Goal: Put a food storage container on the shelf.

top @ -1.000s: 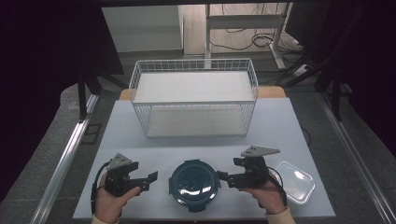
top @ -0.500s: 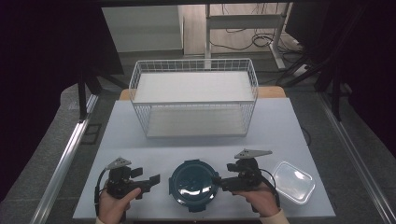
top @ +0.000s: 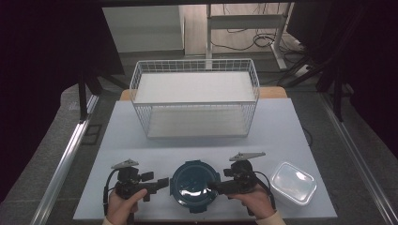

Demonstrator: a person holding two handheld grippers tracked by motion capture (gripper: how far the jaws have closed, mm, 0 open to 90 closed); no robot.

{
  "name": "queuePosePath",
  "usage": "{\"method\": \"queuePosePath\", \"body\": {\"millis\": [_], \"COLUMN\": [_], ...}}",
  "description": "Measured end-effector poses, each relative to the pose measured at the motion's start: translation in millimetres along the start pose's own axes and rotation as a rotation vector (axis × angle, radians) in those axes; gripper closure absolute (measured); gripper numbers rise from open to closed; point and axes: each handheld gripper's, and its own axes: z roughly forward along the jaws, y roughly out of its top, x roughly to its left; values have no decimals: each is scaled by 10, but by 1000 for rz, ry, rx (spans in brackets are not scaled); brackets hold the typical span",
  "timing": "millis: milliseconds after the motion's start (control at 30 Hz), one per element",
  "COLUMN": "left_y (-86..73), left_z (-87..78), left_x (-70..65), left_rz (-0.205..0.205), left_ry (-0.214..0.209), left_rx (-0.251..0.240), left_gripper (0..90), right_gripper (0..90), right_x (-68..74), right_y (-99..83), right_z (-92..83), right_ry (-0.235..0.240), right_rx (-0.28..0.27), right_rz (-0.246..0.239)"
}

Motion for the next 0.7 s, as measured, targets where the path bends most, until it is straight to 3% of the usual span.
{"method": "queuePosePath", "body": {"millis": [133, 233, 400, 700], "left_y": [-28, -43, -88, -136], "left_z": [106, 150, 234, 360], "left_x": [-47, -51, 24, 24], "left_rz": [-12, -20, -108, -177], "left_ry": [-39, -37, -72, -144], "left_rx": [19, 27, 45, 71], "left_gripper": [166, 176, 186, 183], "right_gripper": [77, 76, 77, 91], "right_x": [-29, -44, -55, -58], "right_y": [-23, -34, -61, -111], "right_z": [58, 96, 156, 253], "right_ry": [21, 28, 37, 73], "right_rx": [13, 19, 35, 57], "right_rz": [42, 65, 86, 158]}}
